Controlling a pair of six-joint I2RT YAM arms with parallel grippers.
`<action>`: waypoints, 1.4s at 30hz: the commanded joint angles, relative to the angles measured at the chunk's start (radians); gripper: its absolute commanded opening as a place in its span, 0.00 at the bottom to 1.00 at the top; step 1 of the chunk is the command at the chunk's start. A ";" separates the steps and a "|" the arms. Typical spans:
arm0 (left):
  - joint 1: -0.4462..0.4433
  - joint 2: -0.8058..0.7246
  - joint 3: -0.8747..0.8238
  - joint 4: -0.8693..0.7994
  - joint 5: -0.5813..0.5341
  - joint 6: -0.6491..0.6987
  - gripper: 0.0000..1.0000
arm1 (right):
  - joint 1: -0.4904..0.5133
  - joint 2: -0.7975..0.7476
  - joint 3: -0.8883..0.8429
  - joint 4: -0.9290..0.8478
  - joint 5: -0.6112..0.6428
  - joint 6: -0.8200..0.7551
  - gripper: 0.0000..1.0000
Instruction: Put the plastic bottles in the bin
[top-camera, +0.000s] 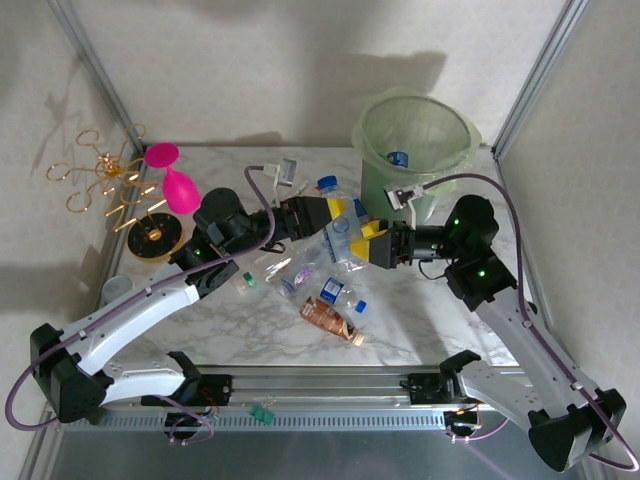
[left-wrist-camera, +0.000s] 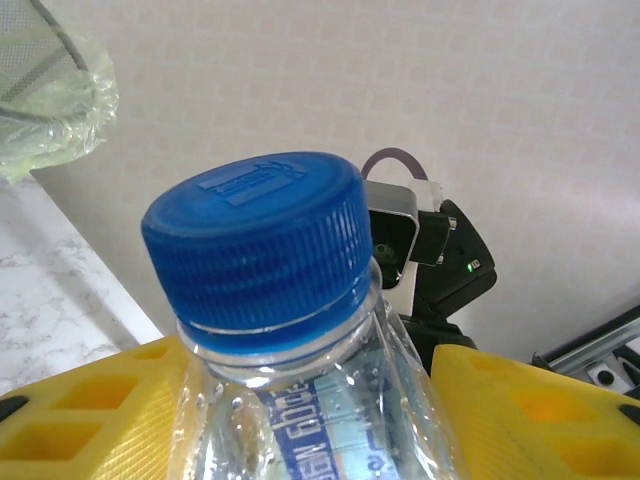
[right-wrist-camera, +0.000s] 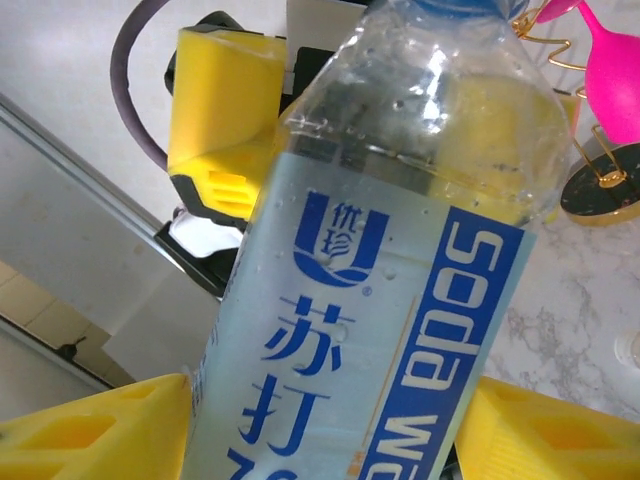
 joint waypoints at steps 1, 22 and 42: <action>-0.040 0.006 0.019 -0.002 0.021 0.063 0.45 | 0.024 0.019 -0.022 0.136 -0.008 0.088 0.63; -0.036 -0.045 0.091 -0.300 -0.236 0.196 1.00 | 0.013 0.036 0.061 -0.154 0.208 -0.078 0.36; -0.033 -0.218 0.090 -0.602 -0.739 0.309 0.99 | -0.038 0.181 0.423 -0.786 1.075 -0.378 0.36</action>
